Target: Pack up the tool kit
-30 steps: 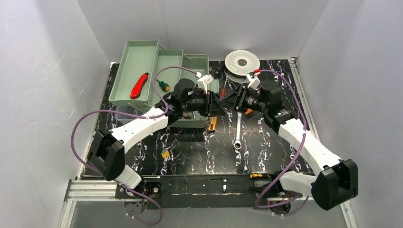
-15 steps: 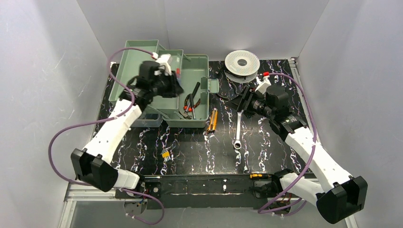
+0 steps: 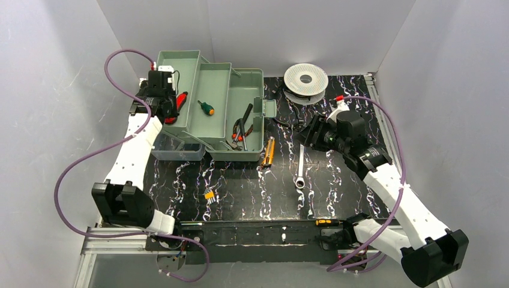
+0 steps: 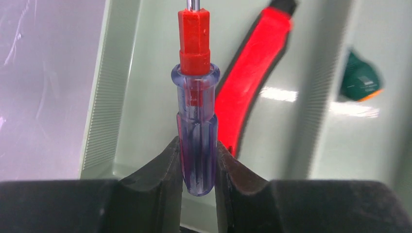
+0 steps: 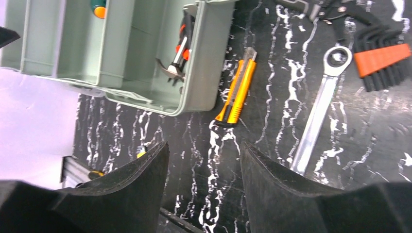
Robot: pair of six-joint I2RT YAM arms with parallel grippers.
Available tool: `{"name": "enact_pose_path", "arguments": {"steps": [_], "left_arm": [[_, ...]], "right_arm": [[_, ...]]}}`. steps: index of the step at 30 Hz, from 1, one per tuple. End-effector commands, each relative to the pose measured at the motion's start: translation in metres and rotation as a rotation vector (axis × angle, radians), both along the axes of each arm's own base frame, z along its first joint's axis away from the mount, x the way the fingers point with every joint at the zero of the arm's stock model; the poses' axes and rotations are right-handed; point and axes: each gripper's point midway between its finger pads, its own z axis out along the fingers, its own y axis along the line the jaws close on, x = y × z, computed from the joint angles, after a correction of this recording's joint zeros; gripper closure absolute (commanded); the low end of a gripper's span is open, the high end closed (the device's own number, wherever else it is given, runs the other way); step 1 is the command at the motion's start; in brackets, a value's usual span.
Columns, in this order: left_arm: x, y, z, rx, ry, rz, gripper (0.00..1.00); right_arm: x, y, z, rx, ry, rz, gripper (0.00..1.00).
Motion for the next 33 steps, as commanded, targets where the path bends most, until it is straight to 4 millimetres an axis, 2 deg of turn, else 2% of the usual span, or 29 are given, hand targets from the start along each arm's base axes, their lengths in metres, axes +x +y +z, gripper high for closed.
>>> {"name": "enact_pose_path", "arguments": {"steps": [1,5,10,13,16,17,20,25,27,29,33], "left_arm": [[-0.006,0.026,-0.018,0.086,0.06,0.06,1.0],[-0.002,0.029,-0.024,0.093,0.087,0.061,0.96],[0.001,0.014,-0.026,0.031,0.108,-0.001,0.59],[0.002,0.002,-0.013,-0.034,0.075,-0.039,0.37],[0.0,-0.01,0.004,-0.102,0.022,-0.065,0.1],[-0.001,-0.013,0.009,-0.118,0.007,-0.072,0.05],[-0.008,-0.017,0.025,-0.151,-0.046,-0.08,0.02],[-0.032,0.009,0.04,-0.122,-0.196,0.085,0.02],[-0.04,0.012,0.047,-0.133,-0.283,0.104,0.02],[-0.048,-0.005,0.054,-0.204,-0.343,0.016,0.02],[-0.053,-0.064,0.061,-0.42,-0.344,-0.219,0.02]], "right_arm": [[0.004,-0.025,0.006,-0.102,-0.063,-0.083,0.38],[0.005,-0.036,-0.009,-0.167,-0.059,-0.103,0.38],[0.009,-0.04,-0.029,-0.229,-0.025,-0.107,0.37],[0.012,-0.04,-0.036,-0.25,-0.006,-0.102,0.37],[0.015,-0.04,-0.046,-0.271,0.019,-0.104,0.36],[0.016,-0.041,-0.05,-0.282,0.031,-0.108,0.36],[0.017,-0.047,-0.06,-0.314,0.065,-0.134,0.32],[0.022,-0.062,-0.067,-0.39,0.073,-0.191,0.3],[0.026,-0.069,-0.069,-0.427,0.071,-0.212,0.29],[0.029,-0.075,-0.075,-0.48,0.083,-0.219,0.28],[0.035,-0.087,-0.093,-0.607,0.172,-0.228,0.25]]}}
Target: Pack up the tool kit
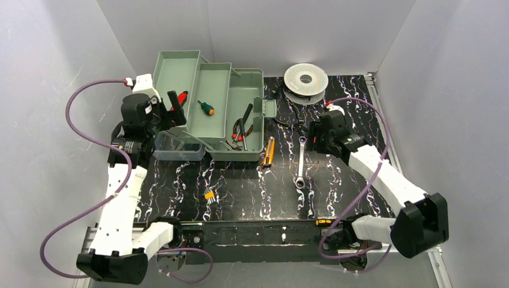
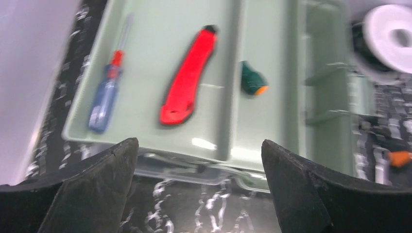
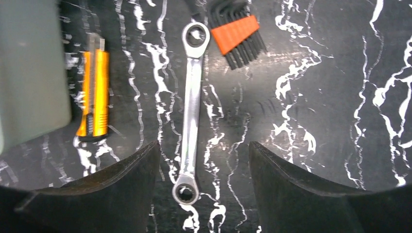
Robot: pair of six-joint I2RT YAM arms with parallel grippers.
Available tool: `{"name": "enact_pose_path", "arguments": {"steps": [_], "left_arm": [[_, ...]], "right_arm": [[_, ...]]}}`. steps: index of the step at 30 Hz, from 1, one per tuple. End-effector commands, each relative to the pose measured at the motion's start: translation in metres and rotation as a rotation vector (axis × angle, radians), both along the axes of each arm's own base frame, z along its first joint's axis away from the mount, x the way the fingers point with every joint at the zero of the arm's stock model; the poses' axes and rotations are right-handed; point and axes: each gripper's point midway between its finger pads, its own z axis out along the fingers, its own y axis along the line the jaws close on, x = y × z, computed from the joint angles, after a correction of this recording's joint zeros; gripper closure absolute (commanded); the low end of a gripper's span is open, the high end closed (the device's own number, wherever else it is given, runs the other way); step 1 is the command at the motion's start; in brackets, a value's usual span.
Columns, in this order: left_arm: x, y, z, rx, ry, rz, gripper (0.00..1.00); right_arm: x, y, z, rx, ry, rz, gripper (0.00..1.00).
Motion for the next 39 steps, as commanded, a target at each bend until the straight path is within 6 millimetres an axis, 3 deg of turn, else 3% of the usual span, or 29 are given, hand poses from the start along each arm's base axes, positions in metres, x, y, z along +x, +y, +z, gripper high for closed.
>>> {"name": "enact_pose_path", "arguments": {"steps": [1,5,8,11,15,21,27,36,39], "left_arm": [[0.005,-0.068,0.016,-0.173,-0.065,-0.284,0.02],[0.004,-0.115,0.012,0.133,-0.064,-0.408,0.02],[0.001,-0.147,0.006,0.148,-0.029,-0.528,0.02],[-0.002,-0.163,-0.005,0.143,-0.002,-0.621,0.02],[-0.009,-0.171,-0.011,0.16,-0.018,-0.702,0.02],[-0.019,-0.186,-0.01,0.117,-0.104,-0.795,0.02],[-0.027,-0.182,-0.018,0.127,-0.122,-0.801,0.02],[-0.031,-0.181,-0.024,0.15,-0.146,-0.796,0.02],[-0.031,-0.182,-0.029,0.151,-0.138,-0.797,0.02]], "right_arm": [[0.012,-0.018,-0.009,-0.144,0.057,-0.039,0.25],[0.021,-0.014,-0.026,-0.169,0.111,-0.038,0.25],[0.03,-0.017,-0.035,-0.205,0.136,-0.046,0.25],[0.044,-0.021,-0.038,-0.183,0.167,-0.058,0.24],[0.068,-0.015,-0.035,-0.025,0.177,-0.03,0.2],[0.1,-0.014,-0.047,-0.036,0.189,0.006,0.16],[0.109,-0.013,-0.078,-0.071,0.281,0.03,0.17],[0.114,-0.031,-0.104,-0.17,0.349,-0.057,0.19],[0.114,-0.027,-0.11,-0.155,0.38,-0.04,0.23]]}}
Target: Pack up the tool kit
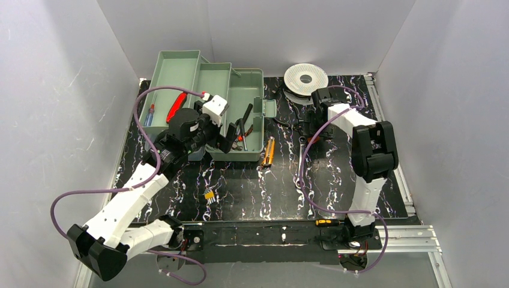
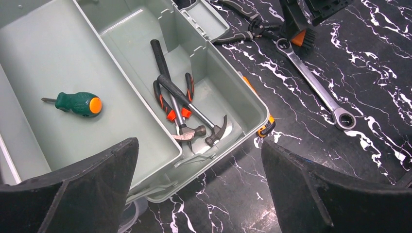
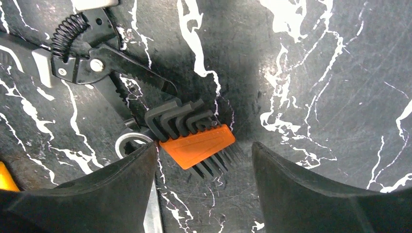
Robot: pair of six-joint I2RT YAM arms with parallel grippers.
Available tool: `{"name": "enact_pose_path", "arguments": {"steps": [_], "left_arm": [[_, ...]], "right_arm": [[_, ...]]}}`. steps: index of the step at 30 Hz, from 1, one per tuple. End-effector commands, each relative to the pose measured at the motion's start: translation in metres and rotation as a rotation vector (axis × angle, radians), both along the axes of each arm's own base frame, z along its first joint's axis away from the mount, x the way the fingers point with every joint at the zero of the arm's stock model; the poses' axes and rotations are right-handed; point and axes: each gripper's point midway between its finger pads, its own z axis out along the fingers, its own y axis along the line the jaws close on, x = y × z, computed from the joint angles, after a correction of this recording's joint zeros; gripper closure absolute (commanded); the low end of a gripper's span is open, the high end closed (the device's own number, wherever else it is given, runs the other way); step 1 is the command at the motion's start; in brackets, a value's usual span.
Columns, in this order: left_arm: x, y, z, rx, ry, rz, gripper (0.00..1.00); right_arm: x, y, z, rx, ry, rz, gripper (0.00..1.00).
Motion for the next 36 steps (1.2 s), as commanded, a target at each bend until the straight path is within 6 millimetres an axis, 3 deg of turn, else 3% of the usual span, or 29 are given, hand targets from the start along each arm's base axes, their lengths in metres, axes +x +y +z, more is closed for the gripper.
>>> {"name": "enact_pose_path", "arguments": {"steps": [1,9,15,36], "left_arm": [[-0.001,0.001,0.001,0.006,-0.028,-0.002,0.02],[-0.001,0.004,-0.001,0.014,-0.031,0.01,0.02],[-0.002,0.005,-0.002,0.018,-0.032,0.01,0.02],[-0.007,0.003,-0.001,0.022,-0.026,-0.011,0.0]], "right_arm": [[0.007,0.001,-0.004,-0.006,0.028,-0.004,0.24],[0.001,0.004,-0.018,0.004,0.095,-0.009,0.29],[-0.003,-0.007,-0.016,0.02,0.088,-0.132,0.33],[-0.03,-0.023,-0.012,0.051,0.096,-0.22,0.38]]}}
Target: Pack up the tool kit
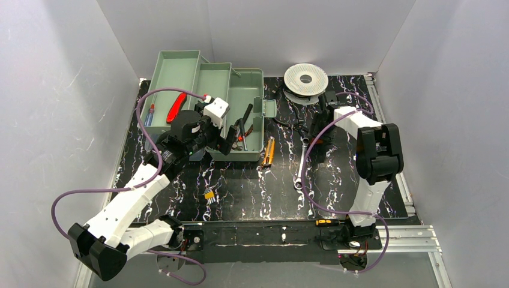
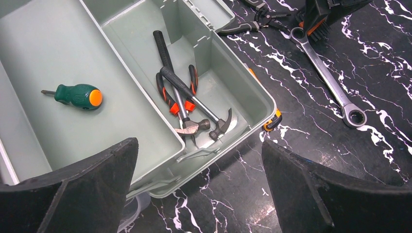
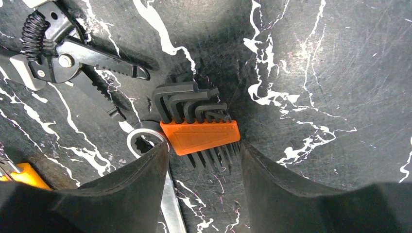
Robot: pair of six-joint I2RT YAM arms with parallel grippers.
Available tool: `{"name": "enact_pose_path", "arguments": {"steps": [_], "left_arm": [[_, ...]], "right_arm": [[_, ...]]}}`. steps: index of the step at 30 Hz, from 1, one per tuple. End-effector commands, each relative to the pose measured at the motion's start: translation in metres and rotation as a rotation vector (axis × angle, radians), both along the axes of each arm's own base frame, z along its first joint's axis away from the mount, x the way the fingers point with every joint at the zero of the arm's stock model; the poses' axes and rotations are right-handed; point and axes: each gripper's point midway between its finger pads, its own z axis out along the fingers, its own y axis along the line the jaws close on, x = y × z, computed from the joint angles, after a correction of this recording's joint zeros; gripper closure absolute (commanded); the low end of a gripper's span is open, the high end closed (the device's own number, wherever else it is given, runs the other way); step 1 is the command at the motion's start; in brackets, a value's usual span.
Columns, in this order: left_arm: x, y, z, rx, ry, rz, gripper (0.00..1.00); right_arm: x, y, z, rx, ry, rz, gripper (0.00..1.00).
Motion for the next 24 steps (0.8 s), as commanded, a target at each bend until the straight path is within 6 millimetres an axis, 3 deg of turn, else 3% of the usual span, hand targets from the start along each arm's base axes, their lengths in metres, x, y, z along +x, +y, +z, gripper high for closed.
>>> {"name": "enact_pose_path", "arguments": {"steps": [1,3,9,16,20,24], "left_arm": [[-0.007,0.0,0.013,-0.013,-0.036,-0.02,0.0],[-0.008,0.0,0.013,-0.011,-0.037,-0.021,0.0],[-0.009,-0.001,0.014,-0.011,-0.041,-0.024,0.0],[-0.01,-0.002,0.013,-0.012,-0.035,-0.03,0.0],[-0.011,-0.003,0.013,-0.013,-0.034,-0.034,0.01],[-0.012,-0.003,0.014,-0.013,-0.037,-0.037,0.0]], "right_arm": [[-0.013,-0.018,-0.006,-0.06,0.053,-0.016,0.38],[-0.012,-0.02,-0.004,-0.072,0.055,-0.019,0.38],[-0.004,-0.016,0.022,-0.046,-0.032,0.017,0.23],[0.018,-0.011,0.047,-0.019,-0.113,0.002,0.22],[0.03,-0.007,0.045,-0.008,-0.114,-0.02,0.22],[0.035,-0.013,0.028,-0.054,-0.072,-0.046,0.24]]}}
